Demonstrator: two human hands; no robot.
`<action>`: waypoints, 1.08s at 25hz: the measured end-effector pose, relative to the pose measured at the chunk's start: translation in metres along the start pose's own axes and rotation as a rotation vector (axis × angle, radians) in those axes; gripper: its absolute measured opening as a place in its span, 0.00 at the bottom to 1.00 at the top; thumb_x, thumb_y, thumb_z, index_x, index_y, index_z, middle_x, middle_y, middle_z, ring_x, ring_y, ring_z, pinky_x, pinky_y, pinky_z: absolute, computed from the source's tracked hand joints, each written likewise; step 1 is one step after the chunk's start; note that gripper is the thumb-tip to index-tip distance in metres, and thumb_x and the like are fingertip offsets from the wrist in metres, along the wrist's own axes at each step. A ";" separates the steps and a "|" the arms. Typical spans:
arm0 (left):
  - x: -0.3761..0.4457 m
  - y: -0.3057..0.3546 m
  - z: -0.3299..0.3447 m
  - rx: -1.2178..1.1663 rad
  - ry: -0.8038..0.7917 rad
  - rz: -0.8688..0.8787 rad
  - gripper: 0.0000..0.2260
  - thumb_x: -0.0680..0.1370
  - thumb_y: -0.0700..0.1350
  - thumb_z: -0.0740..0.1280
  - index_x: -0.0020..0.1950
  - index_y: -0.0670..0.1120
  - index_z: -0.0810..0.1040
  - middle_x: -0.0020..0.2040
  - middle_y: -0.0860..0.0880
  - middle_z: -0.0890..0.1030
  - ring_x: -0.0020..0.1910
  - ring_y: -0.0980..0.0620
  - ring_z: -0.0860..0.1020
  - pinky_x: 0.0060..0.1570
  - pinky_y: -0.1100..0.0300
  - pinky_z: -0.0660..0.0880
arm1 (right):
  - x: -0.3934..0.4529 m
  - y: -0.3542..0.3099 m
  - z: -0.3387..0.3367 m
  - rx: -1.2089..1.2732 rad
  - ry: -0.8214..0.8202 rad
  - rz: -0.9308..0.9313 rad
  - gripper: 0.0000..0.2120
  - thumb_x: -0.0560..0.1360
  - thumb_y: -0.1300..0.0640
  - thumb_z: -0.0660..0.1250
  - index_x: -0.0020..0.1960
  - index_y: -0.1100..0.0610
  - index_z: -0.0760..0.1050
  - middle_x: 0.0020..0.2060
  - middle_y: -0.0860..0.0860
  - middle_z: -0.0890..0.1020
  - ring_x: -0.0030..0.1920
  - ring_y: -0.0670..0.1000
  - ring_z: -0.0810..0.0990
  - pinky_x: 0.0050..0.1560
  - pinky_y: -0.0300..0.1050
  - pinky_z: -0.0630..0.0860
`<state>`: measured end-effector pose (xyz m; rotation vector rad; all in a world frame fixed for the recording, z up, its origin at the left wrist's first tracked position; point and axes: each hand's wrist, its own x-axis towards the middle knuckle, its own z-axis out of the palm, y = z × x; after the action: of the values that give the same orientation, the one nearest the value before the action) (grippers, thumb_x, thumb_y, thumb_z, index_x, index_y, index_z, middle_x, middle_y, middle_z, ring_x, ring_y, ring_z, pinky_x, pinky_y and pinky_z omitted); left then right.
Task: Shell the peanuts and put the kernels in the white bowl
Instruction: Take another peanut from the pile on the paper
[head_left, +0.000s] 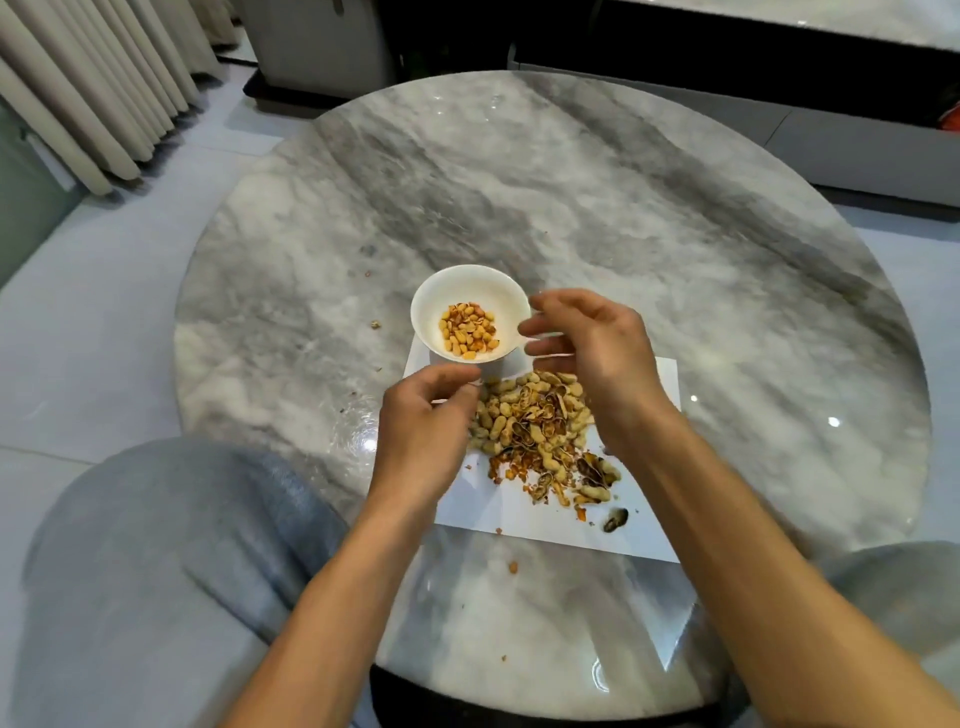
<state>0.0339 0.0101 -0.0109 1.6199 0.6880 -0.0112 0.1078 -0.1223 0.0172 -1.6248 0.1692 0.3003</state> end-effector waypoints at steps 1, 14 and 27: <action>0.002 -0.006 -0.002 0.281 -0.024 0.127 0.08 0.78 0.41 0.68 0.51 0.52 0.85 0.47 0.56 0.84 0.46 0.56 0.81 0.48 0.59 0.77 | -0.014 0.012 -0.011 -0.069 0.014 0.028 0.06 0.80 0.58 0.66 0.50 0.52 0.82 0.41 0.52 0.86 0.37 0.48 0.81 0.39 0.41 0.78; -0.008 -0.027 0.015 0.510 -0.108 0.375 0.03 0.74 0.45 0.75 0.47 0.50 0.85 0.41 0.55 0.84 0.40 0.59 0.81 0.41 0.63 0.77 | -0.068 0.060 -0.033 -0.198 0.009 -0.002 0.04 0.77 0.59 0.71 0.49 0.52 0.84 0.38 0.47 0.85 0.37 0.40 0.81 0.38 0.37 0.75; -0.028 -0.002 0.037 0.109 -0.026 0.675 0.10 0.73 0.39 0.76 0.52 0.51 0.86 0.44 0.58 0.85 0.40 0.62 0.80 0.43 0.69 0.75 | -0.066 0.043 -0.027 0.361 0.030 -0.015 0.09 0.71 0.56 0.72 0.49 0.57 0.86 0.47 0.59 0.87 0.51 0.58 0.86 0.51 0.49 0.81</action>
<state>0.0238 -0.0352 -0.0081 1.8838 0.0954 0.4253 0.0345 -0.1569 -0.0027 -1.2725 0.2212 0.2194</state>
